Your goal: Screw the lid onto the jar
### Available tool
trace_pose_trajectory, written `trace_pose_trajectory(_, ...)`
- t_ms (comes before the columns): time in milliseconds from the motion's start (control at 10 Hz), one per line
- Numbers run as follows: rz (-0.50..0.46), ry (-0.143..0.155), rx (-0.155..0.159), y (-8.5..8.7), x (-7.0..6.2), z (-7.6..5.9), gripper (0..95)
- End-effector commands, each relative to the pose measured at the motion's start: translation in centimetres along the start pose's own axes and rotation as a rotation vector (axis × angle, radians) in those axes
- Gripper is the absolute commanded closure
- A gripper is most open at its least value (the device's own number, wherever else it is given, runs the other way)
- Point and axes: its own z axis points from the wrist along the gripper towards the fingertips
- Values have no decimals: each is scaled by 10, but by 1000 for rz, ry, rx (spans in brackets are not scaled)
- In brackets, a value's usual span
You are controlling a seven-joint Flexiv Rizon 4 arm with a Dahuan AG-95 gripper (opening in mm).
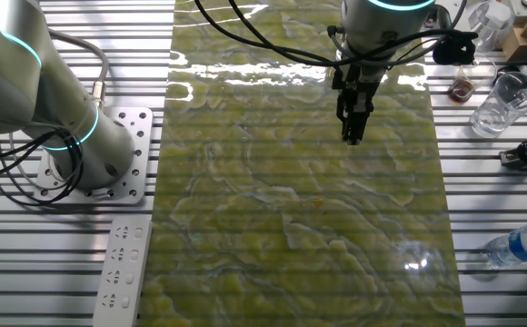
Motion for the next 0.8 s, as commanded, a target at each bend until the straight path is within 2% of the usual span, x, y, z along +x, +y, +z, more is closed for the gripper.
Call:
trace_pose_trajectory(100, 7, -3, -11, 0, 0, 0, 950)
trace_pose_trajectory(800, 0, 5, -5, 0, 0, 0, 950)
